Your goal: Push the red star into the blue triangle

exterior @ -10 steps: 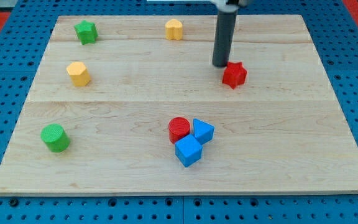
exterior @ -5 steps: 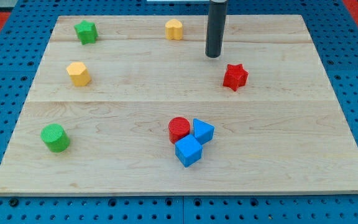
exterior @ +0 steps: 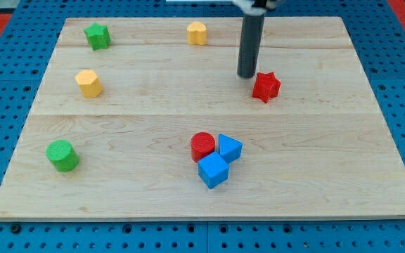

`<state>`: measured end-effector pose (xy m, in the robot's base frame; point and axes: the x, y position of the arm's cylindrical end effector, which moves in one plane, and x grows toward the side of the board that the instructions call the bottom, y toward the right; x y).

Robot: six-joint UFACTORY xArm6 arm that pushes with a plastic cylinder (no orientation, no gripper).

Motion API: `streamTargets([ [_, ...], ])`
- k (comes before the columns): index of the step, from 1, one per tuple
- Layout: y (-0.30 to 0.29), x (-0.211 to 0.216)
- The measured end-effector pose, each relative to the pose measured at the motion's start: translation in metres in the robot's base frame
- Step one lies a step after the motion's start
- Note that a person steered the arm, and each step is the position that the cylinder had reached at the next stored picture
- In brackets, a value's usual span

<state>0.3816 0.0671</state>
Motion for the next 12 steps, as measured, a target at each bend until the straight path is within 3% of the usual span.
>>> streamTargets([
  [1,0.032,0.009],
  [2,-0.007,-0.015],
  [3,0.002,-0.016],
  [6,0.078,-0.029],
  [7,0.103,0.002],
  [10,0.002,0.115],
  [11,0.055,0.092],
  [12,0.069,0.048],
])
